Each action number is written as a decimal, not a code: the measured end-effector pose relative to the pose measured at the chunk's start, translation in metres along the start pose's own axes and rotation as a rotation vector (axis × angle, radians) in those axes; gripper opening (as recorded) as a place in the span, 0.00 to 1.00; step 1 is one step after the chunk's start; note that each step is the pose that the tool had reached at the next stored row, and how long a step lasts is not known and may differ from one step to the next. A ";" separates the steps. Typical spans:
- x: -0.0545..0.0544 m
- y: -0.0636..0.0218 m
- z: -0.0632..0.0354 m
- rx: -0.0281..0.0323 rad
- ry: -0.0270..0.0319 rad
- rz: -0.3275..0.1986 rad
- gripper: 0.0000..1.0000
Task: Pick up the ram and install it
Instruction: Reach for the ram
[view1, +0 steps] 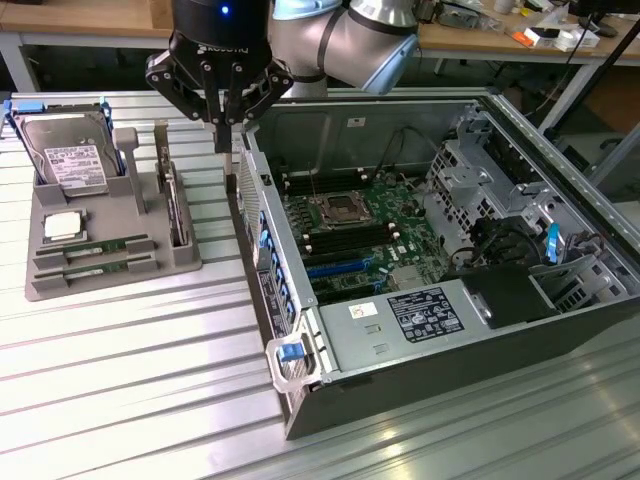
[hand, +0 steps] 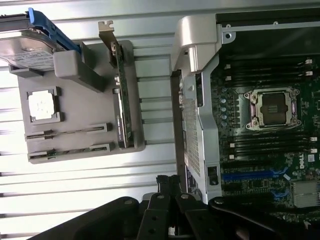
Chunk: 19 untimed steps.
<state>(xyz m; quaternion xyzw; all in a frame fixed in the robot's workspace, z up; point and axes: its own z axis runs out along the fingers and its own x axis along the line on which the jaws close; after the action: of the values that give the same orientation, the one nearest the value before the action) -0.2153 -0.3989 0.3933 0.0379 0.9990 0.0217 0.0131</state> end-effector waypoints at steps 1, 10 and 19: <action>0.001 -0.0001 0.0000 -0.0001 -0.0001 0.000 0.10; 0.019 -0.0014 -0.0004 0.0000 0.0000 0.000 0.10; 0.034 -0.0026 -0.0008 -0.0001 0.0000 0.000 0.10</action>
<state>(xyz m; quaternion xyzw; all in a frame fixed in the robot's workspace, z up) -0.2498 -0.3989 0.3932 0.0379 0.9990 0.0217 0.0131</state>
